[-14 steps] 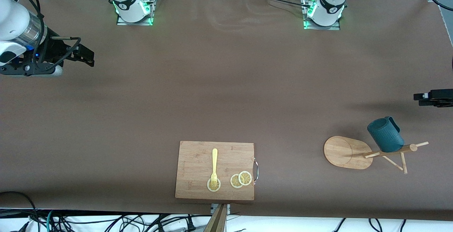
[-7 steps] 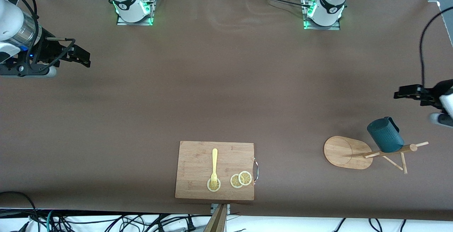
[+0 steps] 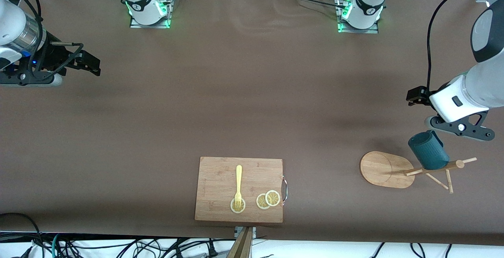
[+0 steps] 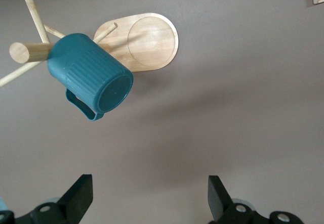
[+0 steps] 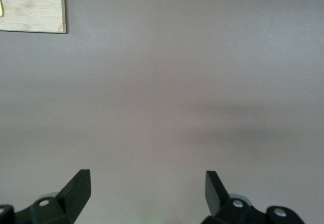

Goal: Pass cup and hang on rack

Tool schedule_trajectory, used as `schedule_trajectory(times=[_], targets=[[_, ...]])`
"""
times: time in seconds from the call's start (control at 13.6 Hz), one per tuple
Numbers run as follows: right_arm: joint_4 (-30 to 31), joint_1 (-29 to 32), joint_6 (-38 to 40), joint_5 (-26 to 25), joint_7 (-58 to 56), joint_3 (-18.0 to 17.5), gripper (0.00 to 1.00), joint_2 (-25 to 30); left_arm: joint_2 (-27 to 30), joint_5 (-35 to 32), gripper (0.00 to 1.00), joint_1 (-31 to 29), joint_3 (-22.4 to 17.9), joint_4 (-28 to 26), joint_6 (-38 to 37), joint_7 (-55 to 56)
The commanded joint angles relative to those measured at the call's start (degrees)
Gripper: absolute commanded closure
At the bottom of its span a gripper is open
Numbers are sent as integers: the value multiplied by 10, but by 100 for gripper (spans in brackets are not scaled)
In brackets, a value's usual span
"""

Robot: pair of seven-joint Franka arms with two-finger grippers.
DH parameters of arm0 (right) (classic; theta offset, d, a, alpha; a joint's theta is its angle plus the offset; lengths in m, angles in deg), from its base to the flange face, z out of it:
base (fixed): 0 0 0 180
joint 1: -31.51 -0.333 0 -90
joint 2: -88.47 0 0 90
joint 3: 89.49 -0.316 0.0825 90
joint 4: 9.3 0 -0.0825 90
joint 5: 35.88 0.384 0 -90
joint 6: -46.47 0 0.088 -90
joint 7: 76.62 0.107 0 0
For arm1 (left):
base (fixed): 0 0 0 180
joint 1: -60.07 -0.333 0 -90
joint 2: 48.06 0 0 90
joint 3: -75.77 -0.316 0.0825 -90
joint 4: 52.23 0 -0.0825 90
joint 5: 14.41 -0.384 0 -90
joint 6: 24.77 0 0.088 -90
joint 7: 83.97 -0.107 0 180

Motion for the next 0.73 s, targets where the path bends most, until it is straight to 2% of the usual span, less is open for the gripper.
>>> schedule_trajectory(times=[0.0, 0.15, 0.22, 0.29, 0.37, 0.51, 0.59, 0.66], targets=[[9, 6, -3, 13, 1, -4, 0, 10, 18, 25, 0, -14, -7, -9, 3, -3], [9, 6, -5, 13, 2, -4, 0, 10, 19, 44, 0, -17, -11, -9, 5, 1], [9, 6, -4, 13, 2, -4, 0, 10, 26, 45, 0, -10, -22, -6, 11, 1], [9, 6, -2, 13, 2, -4, 0, 11, 54, 46, 0, 6, -43, -28, 29, 4], [9, 6, -2, 13, 2, -4, 0, 11, 84, 53, 0, 22, -68, -80, 55, 7], [9, 6, -2, 14, 2, -4, 0, 11, 174, 114, 0, 55, -131, -211, 142, 15], [9, 6, -1, 14, 2, -4, 0, 12, 207, 125, 0, 76, -160, -258, 165, 14], [9, 6, -1, 14, 1, -4, 0, 12, 230, 121, 0, 84, -167, -286, 177, 9]])
